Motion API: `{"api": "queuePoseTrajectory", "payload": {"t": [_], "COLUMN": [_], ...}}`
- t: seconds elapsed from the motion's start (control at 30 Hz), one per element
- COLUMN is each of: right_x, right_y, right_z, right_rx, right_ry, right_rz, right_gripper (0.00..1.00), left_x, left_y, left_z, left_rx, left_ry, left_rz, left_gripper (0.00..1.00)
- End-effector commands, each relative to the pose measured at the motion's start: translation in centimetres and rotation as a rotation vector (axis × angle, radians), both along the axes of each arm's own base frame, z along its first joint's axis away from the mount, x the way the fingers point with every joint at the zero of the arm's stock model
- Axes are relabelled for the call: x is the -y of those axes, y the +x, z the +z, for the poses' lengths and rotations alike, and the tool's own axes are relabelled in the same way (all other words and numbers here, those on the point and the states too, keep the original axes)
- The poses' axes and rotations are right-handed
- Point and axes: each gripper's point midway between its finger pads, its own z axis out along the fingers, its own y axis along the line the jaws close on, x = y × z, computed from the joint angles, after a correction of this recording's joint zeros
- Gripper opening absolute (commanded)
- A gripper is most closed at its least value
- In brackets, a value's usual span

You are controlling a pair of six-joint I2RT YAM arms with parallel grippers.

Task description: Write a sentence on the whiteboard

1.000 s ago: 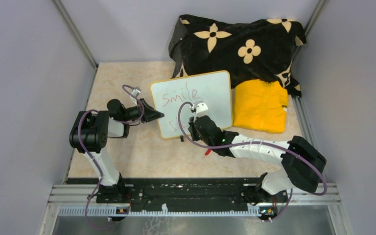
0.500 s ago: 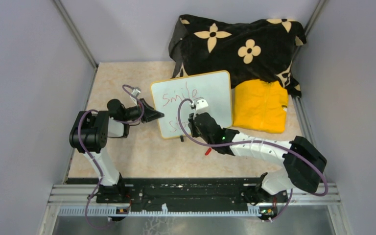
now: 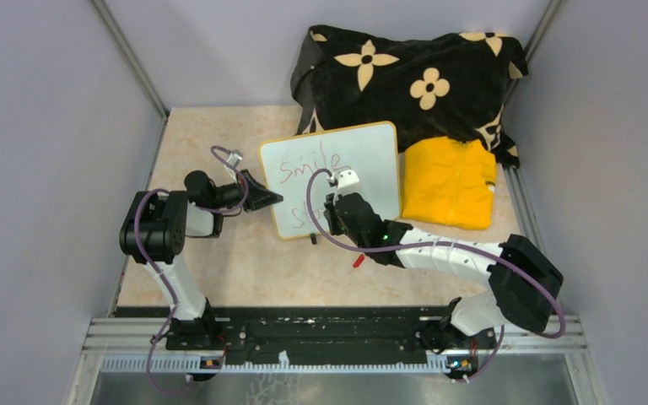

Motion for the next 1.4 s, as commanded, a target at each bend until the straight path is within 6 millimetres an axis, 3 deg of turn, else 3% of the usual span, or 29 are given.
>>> {"api": "queuePoseTrajectory", "payload": {"t": [0.0, 0.47, 0.8, 0.93, 1.37], "right_x": [0.5, 1.4, 0.5, 0.3, 0.5], "right_y": [0.8, -0.2, -0.5, 0.0, 1.3], "right_z": [0.6, -0.3, 4.2, 5.0, 4.0], "right_rx": [0.021, -0.002, 0.055, 0.075, 0.054], "right_ry": [0.026, 0.031, 0.141, 0.141, 0.124], "right_rz": [-0.037, -0.035, 0.007, 0.003, -0.028], "right_gripper": [0.00, 0.00, 0.00, 0.00, 0.00], "left_x": [0.2, 0.3, 0.3, 0.3, 0.3], "left_y": [0.2, 0.2, 0.2, 0.2, 0.2], "left_z": [-1.3, -1.3, -1.3, -1.3, -1.4], "left_rx": [-0.026, -0.026, -0.025, -0.026, -0.030], "left_ry": [0.018, 0.019, 0.020, 0.020, 0.019], "left_rz": [0.017, 0.016, 0.015, 0.015, 0.015], "left_gripper": [0.00, 0.00, 0.00, 0.00, 0.00]}}
